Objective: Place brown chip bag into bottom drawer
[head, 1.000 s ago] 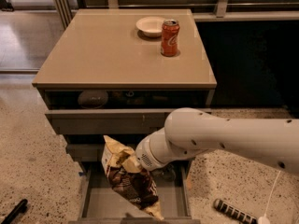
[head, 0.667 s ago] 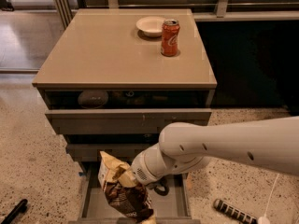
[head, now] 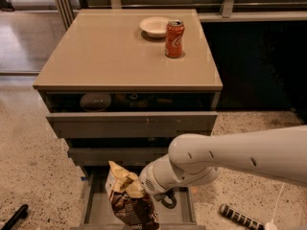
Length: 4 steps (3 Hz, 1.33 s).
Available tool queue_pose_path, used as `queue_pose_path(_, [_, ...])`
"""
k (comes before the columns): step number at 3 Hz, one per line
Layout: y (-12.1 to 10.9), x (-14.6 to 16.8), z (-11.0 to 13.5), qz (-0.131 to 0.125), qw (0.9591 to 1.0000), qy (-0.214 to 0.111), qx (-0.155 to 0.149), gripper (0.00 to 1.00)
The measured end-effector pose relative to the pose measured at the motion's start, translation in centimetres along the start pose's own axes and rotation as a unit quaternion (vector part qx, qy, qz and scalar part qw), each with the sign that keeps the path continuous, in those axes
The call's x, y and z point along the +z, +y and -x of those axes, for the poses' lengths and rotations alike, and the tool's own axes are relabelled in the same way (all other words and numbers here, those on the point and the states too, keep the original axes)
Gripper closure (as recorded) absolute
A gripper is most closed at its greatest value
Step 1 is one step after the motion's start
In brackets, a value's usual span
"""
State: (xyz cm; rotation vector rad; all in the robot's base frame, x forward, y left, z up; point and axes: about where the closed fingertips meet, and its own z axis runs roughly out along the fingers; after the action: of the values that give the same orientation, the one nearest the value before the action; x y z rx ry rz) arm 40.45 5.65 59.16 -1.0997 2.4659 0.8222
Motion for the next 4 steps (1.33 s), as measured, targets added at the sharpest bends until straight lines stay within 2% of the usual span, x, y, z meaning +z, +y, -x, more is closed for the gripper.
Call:
queue_pose_path(2, [-2.8,-2.9,-0.4,-0.005,0.9992,-0.026,0.030,1.00])
queue_pose_path(3, [-6.9,-6.4,-1.9,-0.040,0.9952,-0.035,0.082,1.00])
queue_pose_path(4, [-7.3,-7.0,-2.6,-0.046,0.9941,-0.037,0.091,1.00])
